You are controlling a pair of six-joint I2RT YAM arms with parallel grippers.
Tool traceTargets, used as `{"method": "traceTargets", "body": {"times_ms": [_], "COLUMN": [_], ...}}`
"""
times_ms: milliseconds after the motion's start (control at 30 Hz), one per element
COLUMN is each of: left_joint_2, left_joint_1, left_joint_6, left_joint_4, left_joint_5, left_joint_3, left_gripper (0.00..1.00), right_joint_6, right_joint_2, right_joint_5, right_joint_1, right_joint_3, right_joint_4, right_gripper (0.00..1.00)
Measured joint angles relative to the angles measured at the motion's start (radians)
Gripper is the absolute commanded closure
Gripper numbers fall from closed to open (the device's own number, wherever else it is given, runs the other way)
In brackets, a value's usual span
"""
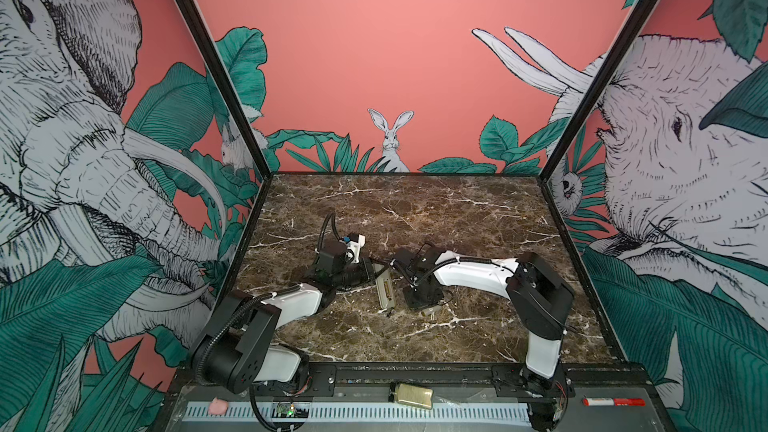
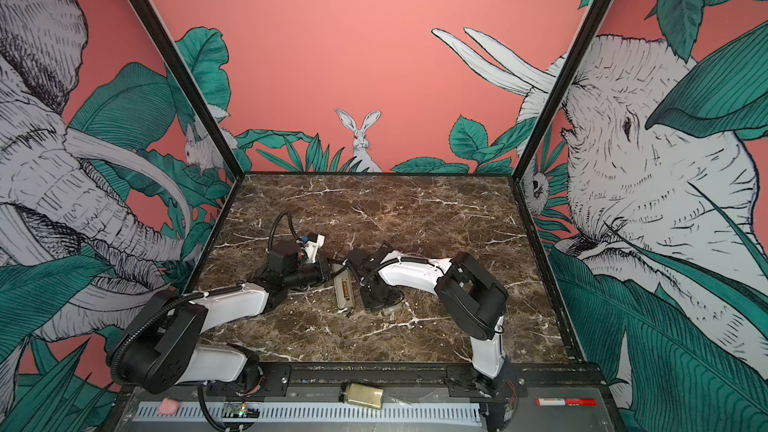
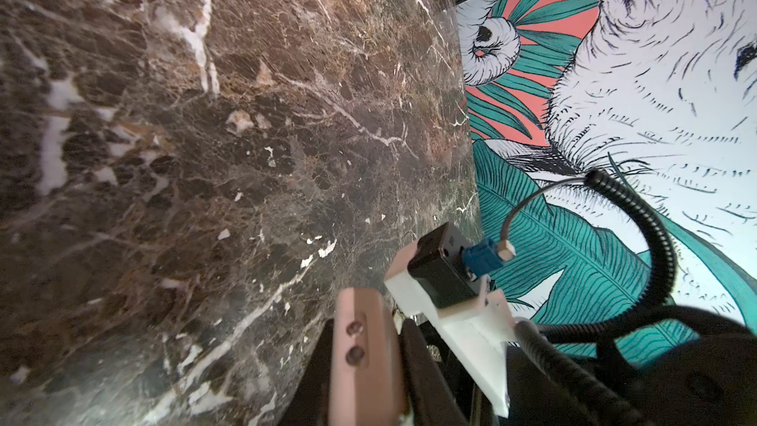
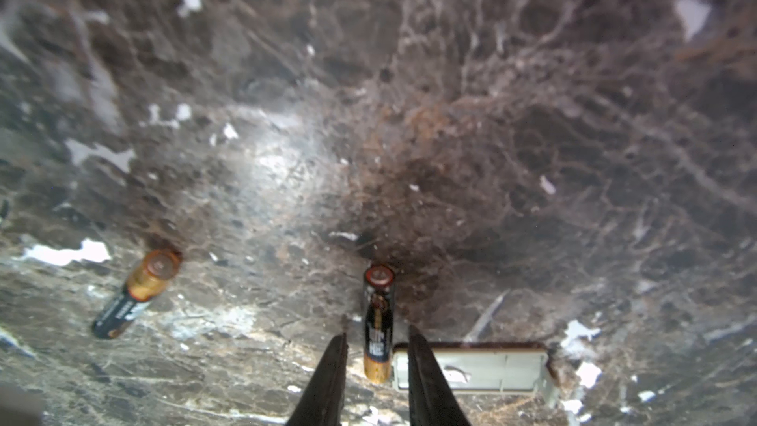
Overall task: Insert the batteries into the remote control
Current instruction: 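Carry the held battery toward the remote held by the left gripper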
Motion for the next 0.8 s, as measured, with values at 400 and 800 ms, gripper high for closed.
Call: {"method": "traceTargets", "body": {"times_ms": [400,800], "left_joint_2": [0.021,0.032], "left_joint_1": [-0.005,-0.01], "left_joint_6": [-0.006,-0.007], "left_joint_4": [0.018,0.036], "left_joint_5": [0.0,-0.001], "left_joint_3": [-0.002,-0.002], "left_gripper": [1.0,1.0], "right_joint_6": [-0.003,-0.013], "right_joint_2": [-0.005,-0.001], "right_joint_5": [-0.007,-0.019], "right_joint_1": [0.0,0.0], "right_joint_3": [-0.009,0.0], "right_joint_4": [0.005,-0.002], "right_gripper": [0.82,0.84]}}
